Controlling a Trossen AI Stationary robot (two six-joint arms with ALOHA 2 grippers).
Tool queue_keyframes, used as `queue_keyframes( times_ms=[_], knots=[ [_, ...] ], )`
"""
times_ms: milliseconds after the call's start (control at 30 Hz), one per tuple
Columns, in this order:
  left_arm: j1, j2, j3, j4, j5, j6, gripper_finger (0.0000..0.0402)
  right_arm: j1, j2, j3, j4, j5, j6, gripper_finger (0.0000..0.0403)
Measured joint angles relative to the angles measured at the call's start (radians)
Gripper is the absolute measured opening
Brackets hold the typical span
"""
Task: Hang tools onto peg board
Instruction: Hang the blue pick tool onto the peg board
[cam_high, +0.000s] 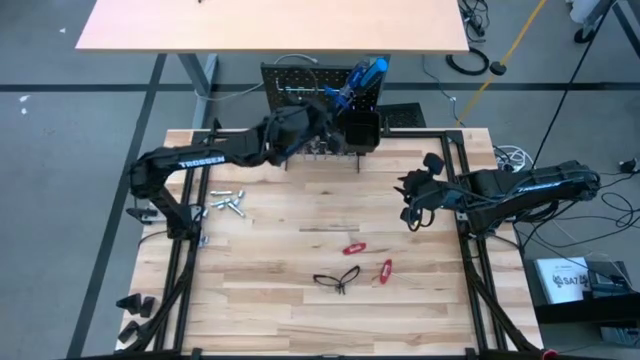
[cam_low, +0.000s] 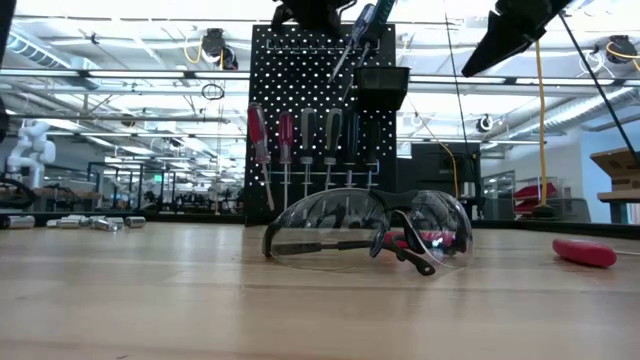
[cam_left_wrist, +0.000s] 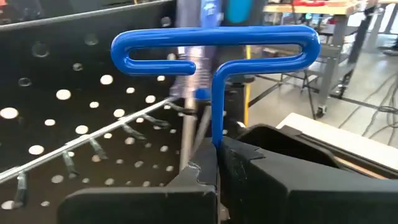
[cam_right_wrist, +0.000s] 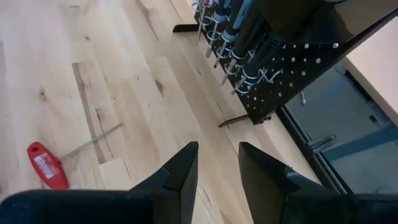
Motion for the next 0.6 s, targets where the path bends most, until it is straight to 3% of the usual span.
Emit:
queue_keyframes(
  times_ms=[433,500,600],
  knots=[
    [-0.021,0.004,0.0,-0.04,-0.006,0.003,0.0002,-0.001,0.001,0.0,0.045,0.011,-0.04,0.0109],
    [-0.058,-0.002,-0.002,-0.058,0.068,0.036,0.0002,-0.006,0.004,0.0,0.108,0.01,-0.027,0.0109],
    [-0.117,-0.03,-0.002,-0.076,0.295,0.079,0.0002,-0.003,0.02,0.0,0.223,-0.004,-0.112,0.0109]
  ],
)
